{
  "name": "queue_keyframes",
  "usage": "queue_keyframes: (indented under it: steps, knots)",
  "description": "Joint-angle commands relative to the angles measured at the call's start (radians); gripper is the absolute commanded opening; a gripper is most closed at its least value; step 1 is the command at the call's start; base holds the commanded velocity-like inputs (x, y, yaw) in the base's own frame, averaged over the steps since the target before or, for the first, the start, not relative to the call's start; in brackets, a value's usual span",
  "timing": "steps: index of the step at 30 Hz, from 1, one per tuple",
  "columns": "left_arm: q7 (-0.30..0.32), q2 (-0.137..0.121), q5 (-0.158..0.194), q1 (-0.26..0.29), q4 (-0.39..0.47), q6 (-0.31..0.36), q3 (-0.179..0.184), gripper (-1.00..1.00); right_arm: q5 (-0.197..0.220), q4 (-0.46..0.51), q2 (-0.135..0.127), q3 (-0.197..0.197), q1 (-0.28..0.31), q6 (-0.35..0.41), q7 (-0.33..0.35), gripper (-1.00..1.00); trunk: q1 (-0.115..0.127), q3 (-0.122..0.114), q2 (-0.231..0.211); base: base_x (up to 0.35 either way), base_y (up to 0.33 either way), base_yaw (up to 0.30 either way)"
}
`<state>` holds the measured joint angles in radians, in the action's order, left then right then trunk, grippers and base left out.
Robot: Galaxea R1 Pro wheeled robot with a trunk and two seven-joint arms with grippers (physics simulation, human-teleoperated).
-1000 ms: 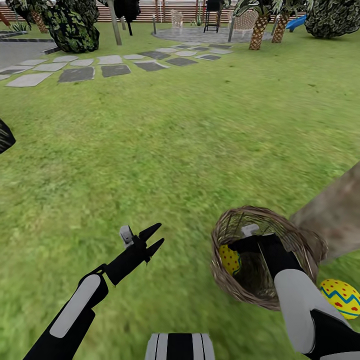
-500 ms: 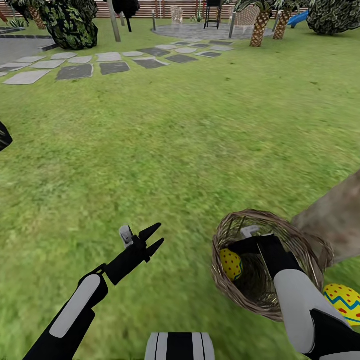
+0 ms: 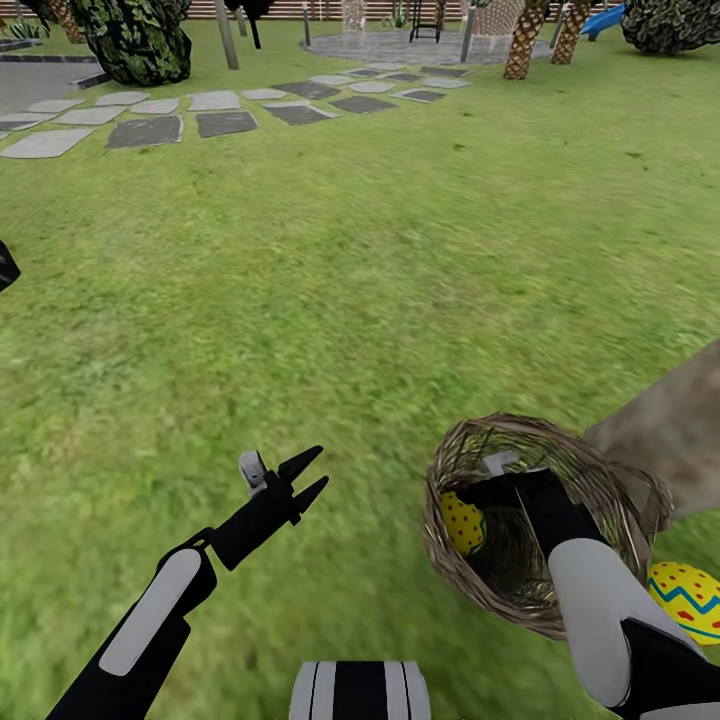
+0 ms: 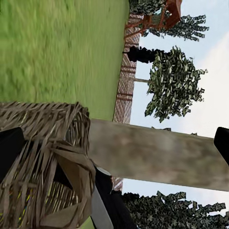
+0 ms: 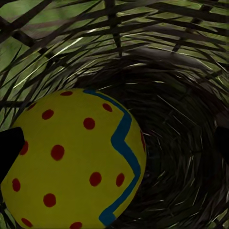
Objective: Take the three Easter eggs out of the wicker basket on the lawn in the garden, then place them on the lawn next to a single tree (choose any tree) so that all three eggs are next to the same tree and none are left in the basket.
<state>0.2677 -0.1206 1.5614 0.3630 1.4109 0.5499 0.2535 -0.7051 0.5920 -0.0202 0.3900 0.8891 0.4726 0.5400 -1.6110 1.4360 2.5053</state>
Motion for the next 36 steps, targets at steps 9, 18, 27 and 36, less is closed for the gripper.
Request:
queue_keyframes:
  steps: [9,18,27,36]
  knots:
    - [0.031,-0.001,0.006,0.001,-0.001,0.002,0.001,1.00,-0.007,0.000,-0.001,0.005,0.001,0.016,0.012,1.00,-0.001,0.012,0.001,0.000,0.000,0.000]
    - [0.037,-0.001,0.006,0.000,-0.001,0.003,0.001,1.00,-0.011,-0.001,-0.003,0.006,0.001,0.017,0.022,1.00,-0.001,0.012,0.001,0.000,0.000,0.000]
    - [0.038,-0.001,0.006,0.000,-0.002,0.003,0.001,1.00,-0.008,-0.003,-0.003,0.007,0.001,0.072,0.078,1.00,-0.002,0.016,0.001,0.000,0.000,0.000]
    - [0.038,-0.001,0.005,0.000,-0.002,0.002,0.001,1.00,-0.002,-0.003,-0.002,0.009,0.001,0.076,0.077,1.00,-0.005,0.043,0.003,0.000,0.000,0.000]
